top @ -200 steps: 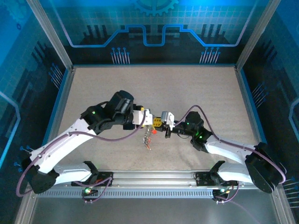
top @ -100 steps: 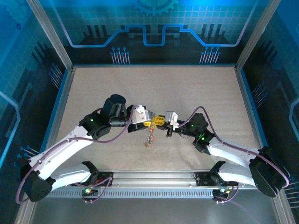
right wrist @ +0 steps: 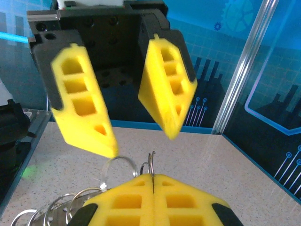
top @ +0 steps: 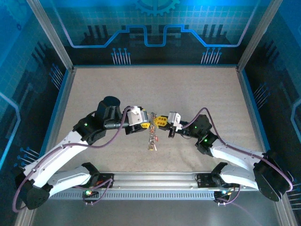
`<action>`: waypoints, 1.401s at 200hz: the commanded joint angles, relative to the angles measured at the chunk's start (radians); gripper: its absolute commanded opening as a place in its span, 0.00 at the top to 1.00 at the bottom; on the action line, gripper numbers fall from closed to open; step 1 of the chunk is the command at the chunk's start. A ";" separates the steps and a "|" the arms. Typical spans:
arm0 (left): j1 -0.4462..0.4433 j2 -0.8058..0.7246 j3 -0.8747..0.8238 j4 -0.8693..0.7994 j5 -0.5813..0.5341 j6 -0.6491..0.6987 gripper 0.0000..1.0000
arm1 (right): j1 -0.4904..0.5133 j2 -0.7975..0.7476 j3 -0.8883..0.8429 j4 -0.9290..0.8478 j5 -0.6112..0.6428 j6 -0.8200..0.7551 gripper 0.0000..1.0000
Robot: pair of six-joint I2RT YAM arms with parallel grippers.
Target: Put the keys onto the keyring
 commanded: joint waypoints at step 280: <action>0.006 0.137 0.245 -0.276 -0.012 0.118 1.00 | 0.066 -0.108 0.064 -0.320 -0.066 -0.289 0.82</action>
